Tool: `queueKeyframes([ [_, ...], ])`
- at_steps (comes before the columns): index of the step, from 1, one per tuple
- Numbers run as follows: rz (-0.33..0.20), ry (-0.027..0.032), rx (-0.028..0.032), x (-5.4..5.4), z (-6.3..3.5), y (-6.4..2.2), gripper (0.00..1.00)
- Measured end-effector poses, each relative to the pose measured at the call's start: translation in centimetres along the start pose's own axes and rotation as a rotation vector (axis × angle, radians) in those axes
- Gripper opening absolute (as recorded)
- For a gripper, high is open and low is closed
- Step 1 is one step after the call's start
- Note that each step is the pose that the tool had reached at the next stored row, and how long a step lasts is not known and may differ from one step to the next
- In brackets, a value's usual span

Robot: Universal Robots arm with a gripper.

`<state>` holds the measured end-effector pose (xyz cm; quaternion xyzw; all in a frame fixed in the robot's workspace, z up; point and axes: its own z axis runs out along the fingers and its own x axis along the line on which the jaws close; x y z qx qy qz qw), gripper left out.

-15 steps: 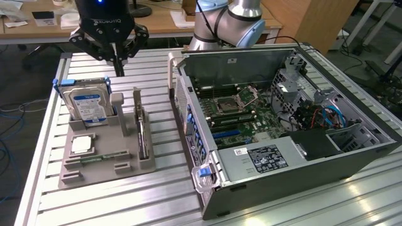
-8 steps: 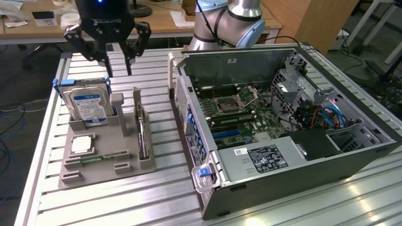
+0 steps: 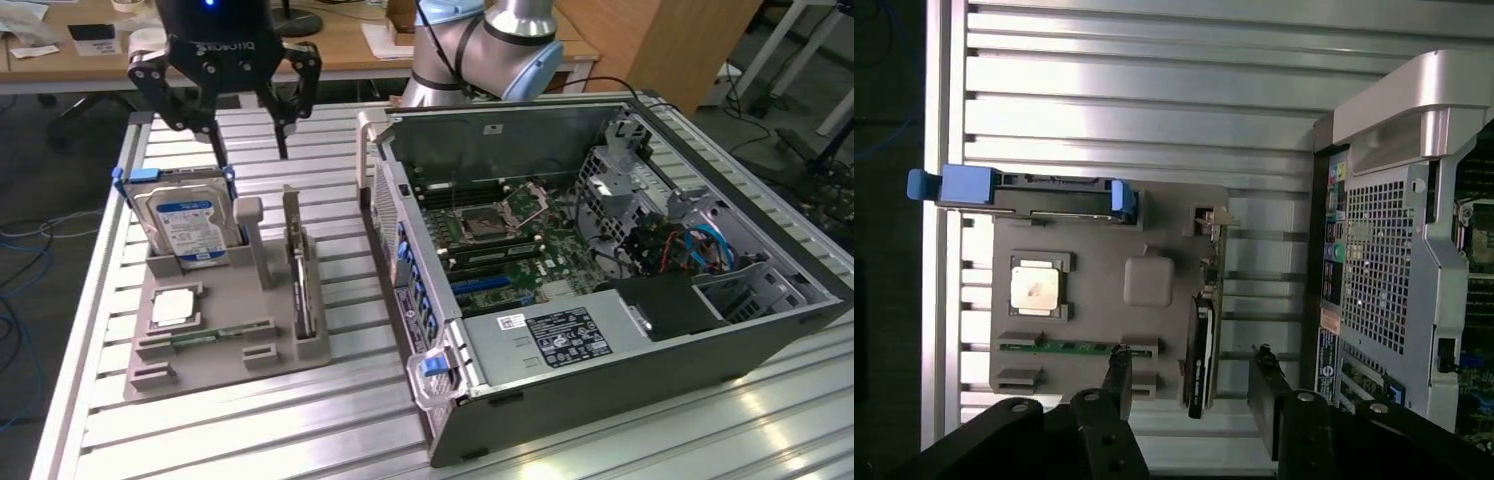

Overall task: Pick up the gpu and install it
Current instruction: 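Pick up the gpu and move the gpu toward the slot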

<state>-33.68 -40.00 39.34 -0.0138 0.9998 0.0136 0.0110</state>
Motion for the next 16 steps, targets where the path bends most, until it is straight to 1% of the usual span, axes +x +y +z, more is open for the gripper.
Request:
queueKeyframes([
  [1, -0.002, 0.0040, 0.0087, 0.0, 0.03, -0.02, 0.59],
  [2, -0.003, 0.0066, 0.0139, 0.0, 0.08, -0.06, 0.59],
  [3, -0.004, 0.0101, 0.0167, 0.0, 0.16, -0.11, 0.59],
  [4, -0.004, 0.0122, 0.0171, -0.1, 0.29, -0.17, 0.59],
  [10, -0.004, 0.0124, 0.0170, -0.5, 1.38, -0.48, 0.59],
  [12, -0.004, 0.0138, 0.0169, -0.7, 1.70, -0.51, 0.59],
  [16, -0.004, 0.0140, 0.0168, -0.8, 2.43, -0.61, 0.59],
])
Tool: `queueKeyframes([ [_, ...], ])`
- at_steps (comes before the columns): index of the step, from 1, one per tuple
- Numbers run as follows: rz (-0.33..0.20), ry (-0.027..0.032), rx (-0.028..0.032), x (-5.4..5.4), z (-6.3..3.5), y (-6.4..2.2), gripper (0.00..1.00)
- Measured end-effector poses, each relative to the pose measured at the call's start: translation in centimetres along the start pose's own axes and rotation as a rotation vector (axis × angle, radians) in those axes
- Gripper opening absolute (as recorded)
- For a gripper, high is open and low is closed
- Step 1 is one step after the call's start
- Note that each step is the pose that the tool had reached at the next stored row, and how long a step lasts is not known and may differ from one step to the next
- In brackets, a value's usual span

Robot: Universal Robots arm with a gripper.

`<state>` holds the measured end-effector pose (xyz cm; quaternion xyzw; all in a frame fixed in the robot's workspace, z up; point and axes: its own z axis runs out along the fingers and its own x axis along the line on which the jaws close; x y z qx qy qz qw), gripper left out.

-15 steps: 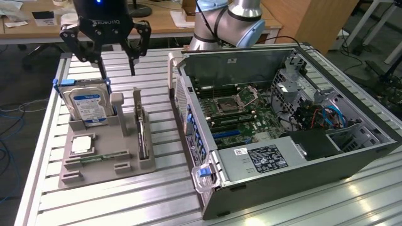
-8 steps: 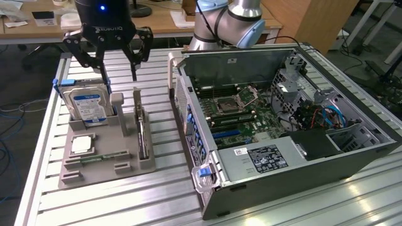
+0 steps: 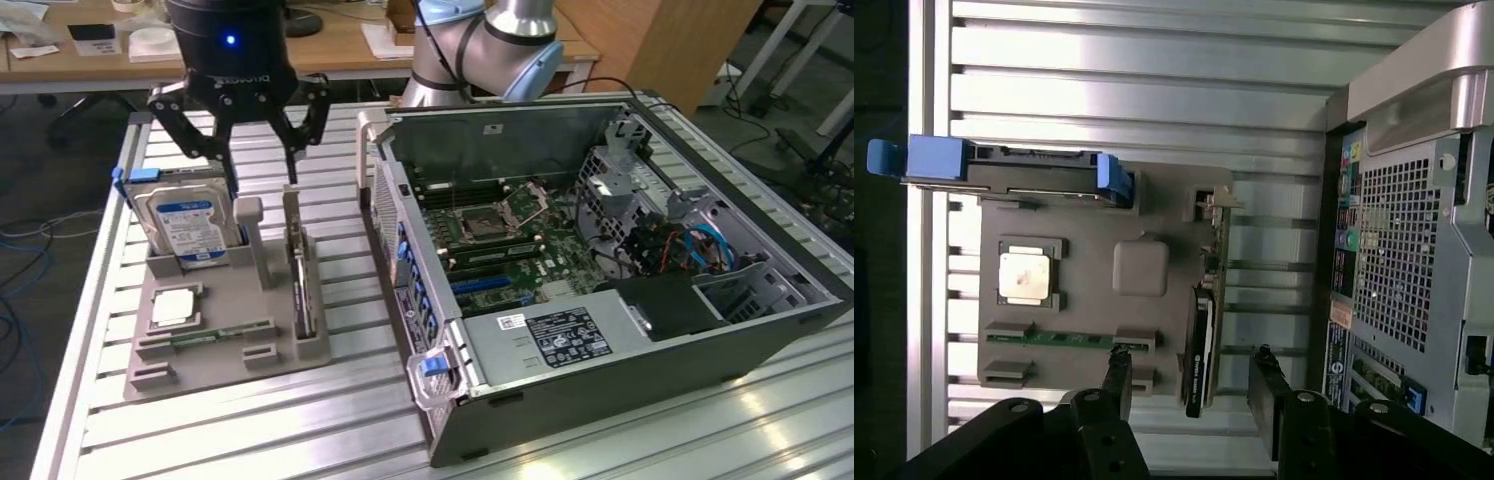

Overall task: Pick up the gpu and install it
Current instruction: 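Pick up the gpu and move the gpu toward the slot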

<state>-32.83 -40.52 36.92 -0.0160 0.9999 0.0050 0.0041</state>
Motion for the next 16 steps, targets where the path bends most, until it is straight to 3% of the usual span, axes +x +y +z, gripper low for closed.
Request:
queueKeyframes([
  [9, 0.000, 0.0019, -0.0001, -0.6, 1.65, -0.30, 0.59],
  [16, -0.001, 0.0022, -0.0004, -0.6, 2.92, -1.28, 0.59],
])
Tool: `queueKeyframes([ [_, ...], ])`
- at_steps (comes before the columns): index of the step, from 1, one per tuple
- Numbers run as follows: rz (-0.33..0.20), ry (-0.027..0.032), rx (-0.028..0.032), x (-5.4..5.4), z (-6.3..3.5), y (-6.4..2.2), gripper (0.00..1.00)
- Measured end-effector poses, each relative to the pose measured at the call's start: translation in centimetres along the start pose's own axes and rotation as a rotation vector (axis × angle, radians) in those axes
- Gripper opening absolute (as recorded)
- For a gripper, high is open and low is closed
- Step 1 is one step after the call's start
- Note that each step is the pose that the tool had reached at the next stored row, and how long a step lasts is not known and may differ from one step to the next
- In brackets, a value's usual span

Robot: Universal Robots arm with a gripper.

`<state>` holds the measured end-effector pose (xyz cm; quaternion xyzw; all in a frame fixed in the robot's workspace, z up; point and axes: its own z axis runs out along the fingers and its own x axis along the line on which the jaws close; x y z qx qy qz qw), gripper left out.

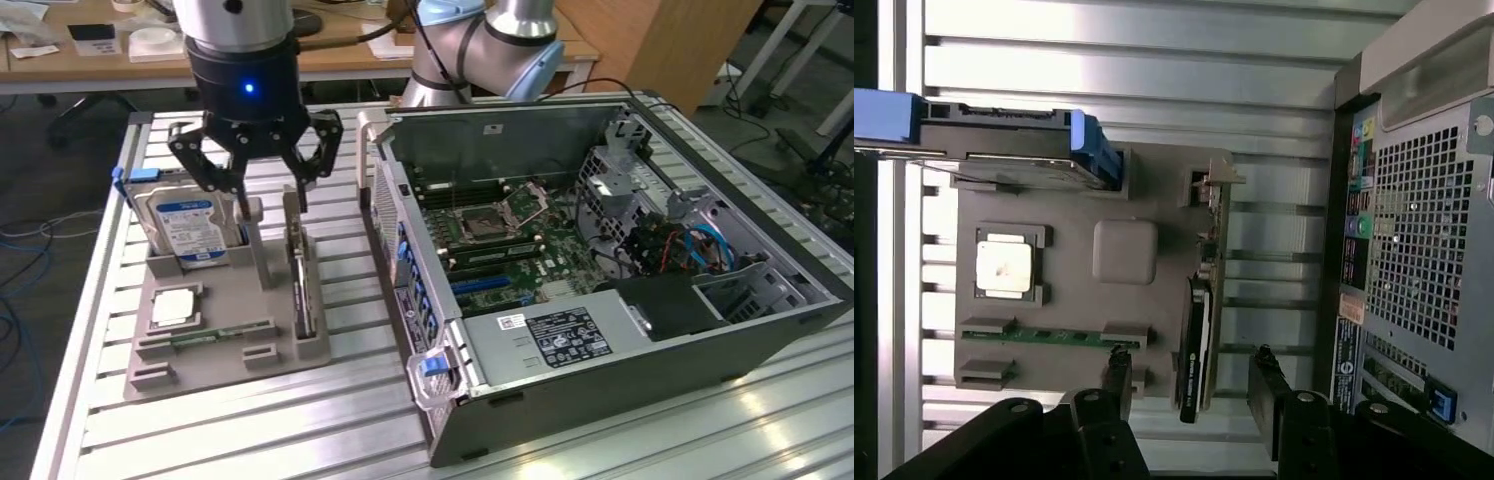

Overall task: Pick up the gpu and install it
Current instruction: 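Pick up the gpu and move the gpu toward the slot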

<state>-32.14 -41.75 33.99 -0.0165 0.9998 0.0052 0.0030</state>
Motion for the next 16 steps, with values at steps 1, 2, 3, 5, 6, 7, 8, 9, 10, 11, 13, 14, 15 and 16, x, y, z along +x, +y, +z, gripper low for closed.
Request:
queueKeyframes([
  [1, 0.000, -0.0001, 0.0000, -0.1, 0.18, -0.08, 0.59],
  [2, 0.000, 0.0003, 0.0003, -0.3, 0.34, -0.10, 0.59],
  [3, 0.000, 0.0002, 0.0002, -0.5, 0.53, -0.11, 0.59],
  [5, 0.000, 0.0000, 0.0001, -0.8, 0.91, -0.13, 0.59],
  [6, 0.000, -0.0001, 0.0000, -0.9, 1.10, -0.14, 0.59],
  [7, 0.000, 0.0001, 0.0001, -1.0, 1.27, -0.15, 0.59],
  [8, 0.000, 0.0001, 0.0001, -1.0, 1.45, -0.18, 0.59],
  [9, 0.000, 0.0000, 0.0001, -1.0, 1.63, -0.21, 0.59],
  [10, 0.000, 0.0002, 0.0001, -1.1, 1.80, -0.24, 0.59],
  [11, 0.000, 0.0000, 0.0001, -1.1, 1.99, -0.29, 0.59],
  [13, 0.000, 0.0002, 0.0002, -1.0, 2.36, -0.40, 0.59],
  [14, 0.000, 0.0002, 0.0001, -1.0, 2.54, -0.42, 0.59],
  [15, 0.000, 0.0001, 0.0002, -1.0, 2.72, -0.43, 0.59],
  [16, 0.000, 0.0001, 0.0002, -1.0, 2.90, -0.43, 0.59],
])
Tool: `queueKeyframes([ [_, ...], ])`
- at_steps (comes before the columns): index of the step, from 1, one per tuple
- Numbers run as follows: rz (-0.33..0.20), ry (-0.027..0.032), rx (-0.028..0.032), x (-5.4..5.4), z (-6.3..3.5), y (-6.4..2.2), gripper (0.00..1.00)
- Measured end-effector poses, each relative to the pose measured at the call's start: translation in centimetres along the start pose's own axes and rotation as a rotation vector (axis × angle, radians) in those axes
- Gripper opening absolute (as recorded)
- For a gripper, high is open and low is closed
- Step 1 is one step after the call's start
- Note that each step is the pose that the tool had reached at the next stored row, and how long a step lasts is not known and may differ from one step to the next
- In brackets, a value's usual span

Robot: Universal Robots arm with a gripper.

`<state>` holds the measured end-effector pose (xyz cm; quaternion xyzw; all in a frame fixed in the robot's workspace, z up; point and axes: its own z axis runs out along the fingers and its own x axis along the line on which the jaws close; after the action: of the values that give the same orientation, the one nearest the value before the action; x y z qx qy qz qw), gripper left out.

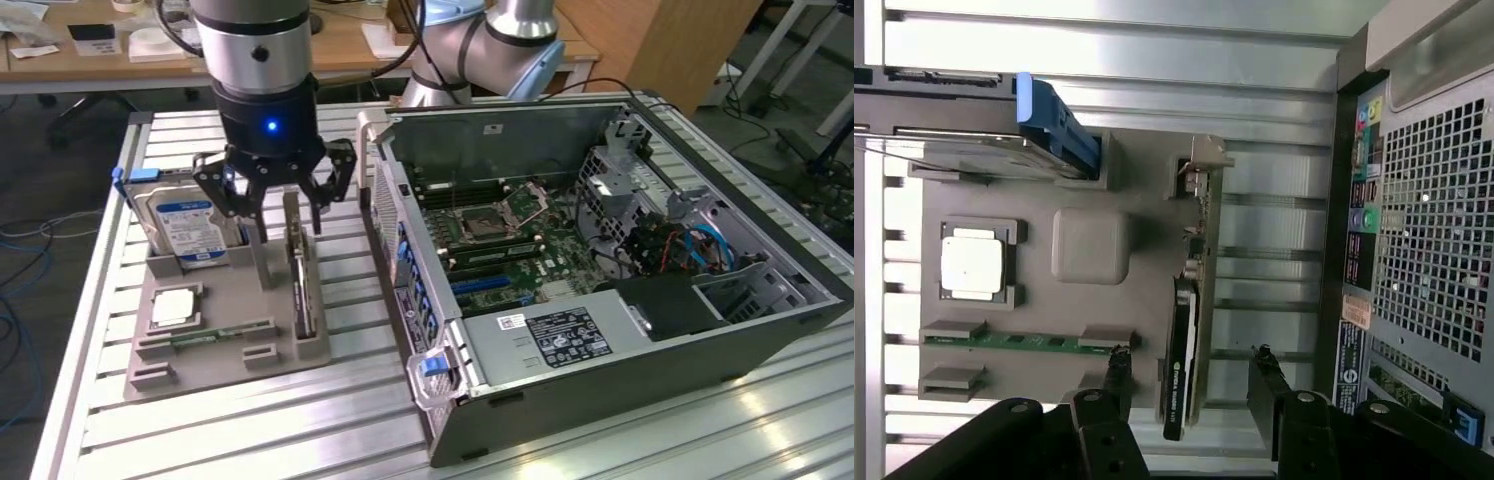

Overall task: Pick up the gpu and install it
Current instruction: 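Pick up the gpu and move the gpu toward the slot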

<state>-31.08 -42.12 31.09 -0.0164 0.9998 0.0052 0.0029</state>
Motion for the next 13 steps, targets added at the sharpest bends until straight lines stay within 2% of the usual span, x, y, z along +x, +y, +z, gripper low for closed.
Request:
queueKeyframes([
  [13, 0.000, 0.0004, 0.0000, 0.0, 2.37, -0.07, 0.59],
])
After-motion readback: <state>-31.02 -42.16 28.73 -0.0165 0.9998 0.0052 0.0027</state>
